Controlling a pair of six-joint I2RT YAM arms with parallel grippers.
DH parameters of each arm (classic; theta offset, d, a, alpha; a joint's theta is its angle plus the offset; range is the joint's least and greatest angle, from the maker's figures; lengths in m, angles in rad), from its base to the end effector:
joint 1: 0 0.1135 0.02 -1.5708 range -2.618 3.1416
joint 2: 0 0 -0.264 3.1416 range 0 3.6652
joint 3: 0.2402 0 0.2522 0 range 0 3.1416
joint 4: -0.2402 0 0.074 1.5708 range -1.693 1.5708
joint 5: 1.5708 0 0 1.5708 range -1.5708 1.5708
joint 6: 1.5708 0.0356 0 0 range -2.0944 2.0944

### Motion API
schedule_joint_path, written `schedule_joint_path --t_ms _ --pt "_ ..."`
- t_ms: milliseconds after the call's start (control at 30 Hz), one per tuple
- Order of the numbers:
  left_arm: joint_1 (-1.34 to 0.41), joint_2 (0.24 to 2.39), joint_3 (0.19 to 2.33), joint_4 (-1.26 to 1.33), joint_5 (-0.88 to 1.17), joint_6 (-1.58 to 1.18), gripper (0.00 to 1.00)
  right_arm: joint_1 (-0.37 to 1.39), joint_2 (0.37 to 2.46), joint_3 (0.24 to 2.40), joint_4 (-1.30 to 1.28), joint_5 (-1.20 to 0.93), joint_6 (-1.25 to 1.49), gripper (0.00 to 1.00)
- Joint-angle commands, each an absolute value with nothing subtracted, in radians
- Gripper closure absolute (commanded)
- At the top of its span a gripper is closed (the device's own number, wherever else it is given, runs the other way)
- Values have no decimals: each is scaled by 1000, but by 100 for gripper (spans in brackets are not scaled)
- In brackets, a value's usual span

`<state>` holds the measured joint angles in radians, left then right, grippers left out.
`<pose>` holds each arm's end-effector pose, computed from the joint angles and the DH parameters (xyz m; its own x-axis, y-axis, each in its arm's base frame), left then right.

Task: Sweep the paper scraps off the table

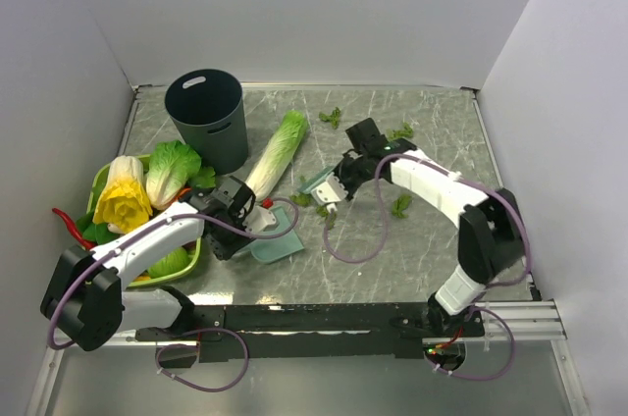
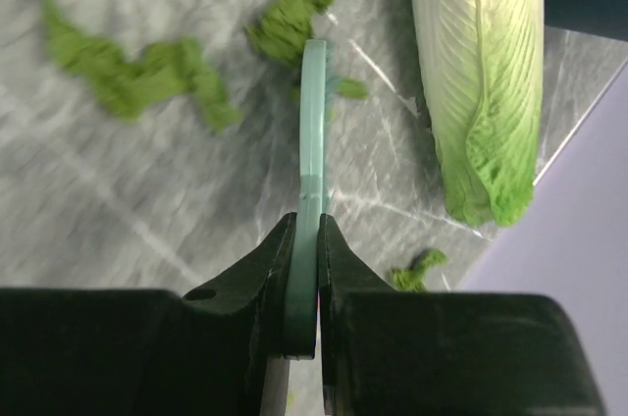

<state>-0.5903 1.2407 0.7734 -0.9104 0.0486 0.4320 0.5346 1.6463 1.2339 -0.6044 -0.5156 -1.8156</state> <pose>0.1662 -0.1134 0.1989 -0.5044 0.8413 -0.1942 0.8533 0.5201 0.0370 0.2867 0.1902 0.2443 0.8239 -0.4931 -0.2793 -0.5484 -0.5698 -0.6120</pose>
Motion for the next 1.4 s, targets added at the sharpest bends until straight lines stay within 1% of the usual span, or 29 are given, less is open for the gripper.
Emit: schedule_joint_path --t_ms 0,67,167,200,267,300,333,367,400,433,467,500,533,567,633,667,733,800,867,1033,1200,1367 --pt "-591 1215 853 -966 61 466 99 497 1446 1191 -830 -546 -1957 100" --pt "-594 1218 864 -977 58 474 99 486 1392 1163 -857 -558 -1968 100" --pt "-601 1250 887 -986 48 479 99 471 1306 1121 -851 -577 -1899 100" --pt "-607 1259 900 -998 43 483 99 469 1274 1108 -826 -580 -1787 100" --pt "-621 1284 911 -1008 15 500 99 468 1250 1097 -689 -581 -1609 100" --pt "-626 1290 922 -1015 5 506 99 468 1240 1101 -646 -556 -1407 100" --pt "-627 1296 926 -1017 3 514 99 469 1242 1109 -568 -529 -1297 100" --pt "-630 1302 933 -1022 3 525 99 469 1249 1146 -549 -506 -1088 100" --pt "-632 1307 948 -1026 -27 532 99 469 1271 1170 -537 -459 -984 100" --pt "-632 1321 956 -1038 -35 534 99 469 1288 1199 -546 -419 -888 100" --pt "-634 1331 966 -1045 -46 534 99 469 1310 1233 -561 -393 -703 100" --pt "-634 1339 985 -1051 -51 534 99 469 1359 1309 -589 -320 -608 100" --pt "-634 1359 994 -1060 -54 535 99 469 1393 1359 -668 -295 -519 100" --pt "-634 1367 1008 -1061 -64 532 99 471 1469 1467 -731 -276 -361 100" --pt "-634 1393 1022 -1069 -77 531 99 468 1558 1587 -860 -238 -226 100" --pt "-635 1400 1032 -1069 -83 528 99 469 1647 1688 -1002 -229 -113 100" --pt "-635 1423 1040 -1071 -95 526 99 471 1669 1694 -1034 -235 -39 100" --pt "-635 1437 1046 -1072 -106 523 99 495 1626 1611 -974 -181 -23 100" --pt "-635 1454 1048 -1071 -117 520 99 509 1650 1614 -1012 -147 -2 100" --pt "-640 1479 1054 -1065 -138 508 99 512 1651 1566 -1006 -101 64 100" --pt "-660 1517 1066 -1048 -133 488 99 523 1684 1534 -996 -129 115 100" --pt "-712 1571 1095 -999 -141 466 99 572 1742 1565 -954 -164 133 100"
